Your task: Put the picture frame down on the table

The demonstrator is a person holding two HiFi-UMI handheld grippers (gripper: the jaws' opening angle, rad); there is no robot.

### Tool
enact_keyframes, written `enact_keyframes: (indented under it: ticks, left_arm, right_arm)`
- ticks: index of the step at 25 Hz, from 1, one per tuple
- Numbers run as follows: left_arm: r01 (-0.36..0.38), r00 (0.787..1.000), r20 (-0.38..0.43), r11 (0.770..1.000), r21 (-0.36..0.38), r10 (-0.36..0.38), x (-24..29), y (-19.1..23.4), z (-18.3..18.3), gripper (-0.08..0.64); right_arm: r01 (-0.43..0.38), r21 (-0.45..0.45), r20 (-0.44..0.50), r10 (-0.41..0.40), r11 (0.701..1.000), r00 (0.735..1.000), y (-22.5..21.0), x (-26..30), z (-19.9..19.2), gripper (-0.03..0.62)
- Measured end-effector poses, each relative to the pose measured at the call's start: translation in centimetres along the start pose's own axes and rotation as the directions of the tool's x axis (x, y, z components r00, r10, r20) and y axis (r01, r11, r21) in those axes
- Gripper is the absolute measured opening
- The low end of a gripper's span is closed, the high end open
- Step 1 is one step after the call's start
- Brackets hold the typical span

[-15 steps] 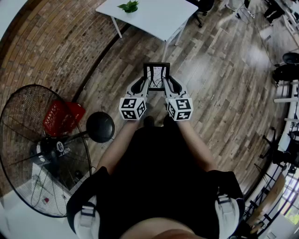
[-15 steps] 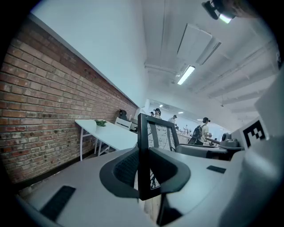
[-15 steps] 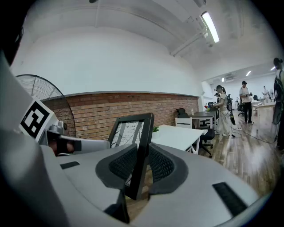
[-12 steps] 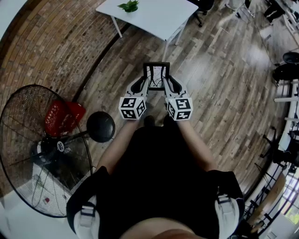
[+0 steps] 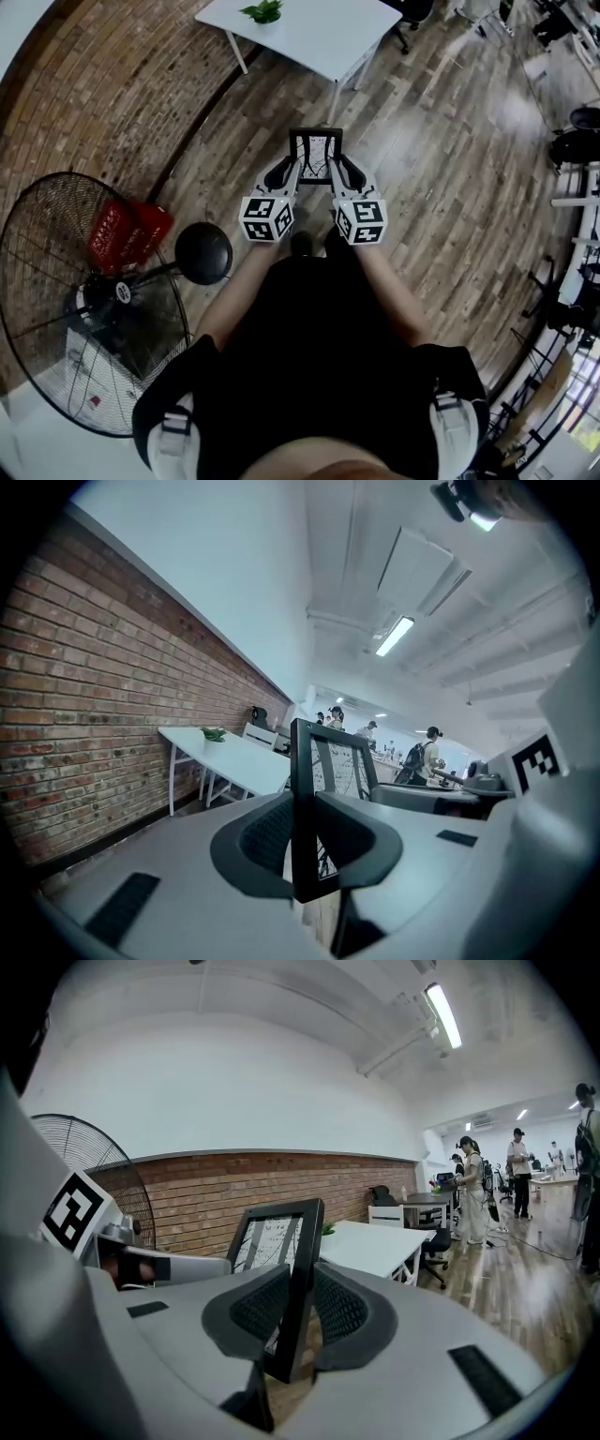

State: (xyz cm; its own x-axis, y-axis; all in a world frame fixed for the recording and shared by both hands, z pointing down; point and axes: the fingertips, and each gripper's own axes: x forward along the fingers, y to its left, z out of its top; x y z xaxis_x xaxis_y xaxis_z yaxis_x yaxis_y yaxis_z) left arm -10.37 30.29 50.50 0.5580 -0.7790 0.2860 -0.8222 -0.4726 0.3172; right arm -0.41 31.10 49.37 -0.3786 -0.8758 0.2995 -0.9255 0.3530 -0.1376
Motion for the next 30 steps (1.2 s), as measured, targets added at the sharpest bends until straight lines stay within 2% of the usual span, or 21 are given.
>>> enact_keyframes:
  ticks: [8,18,30]
  left_arm:
    - [-0.003,1.000,0.015,1.000,-0.010,0.004,1.8,-0.4,0.9,0.081]
    - [-0.034,0.999,0.016,0.999,0.024,0.034,6.6,-0.7,3.4,0.081]
    - [-0.083,0.996,0.022,0.996,0.015,0.082,12.9,0.1,5.4,0.081]
  right_arm:
    - [-0.014,0.033,0.044,0.013,0.999,0.999,-1.7,0.7,0.8,0.075]
    - [-0.063,0.048,0.024,0.062,0.997,0.998,-5.9,4.0,2.4,0.080]
    - [-0.117,0.052,0.004,0.117,0.992,0.993,-10.9,9.2,4.3,0.080]
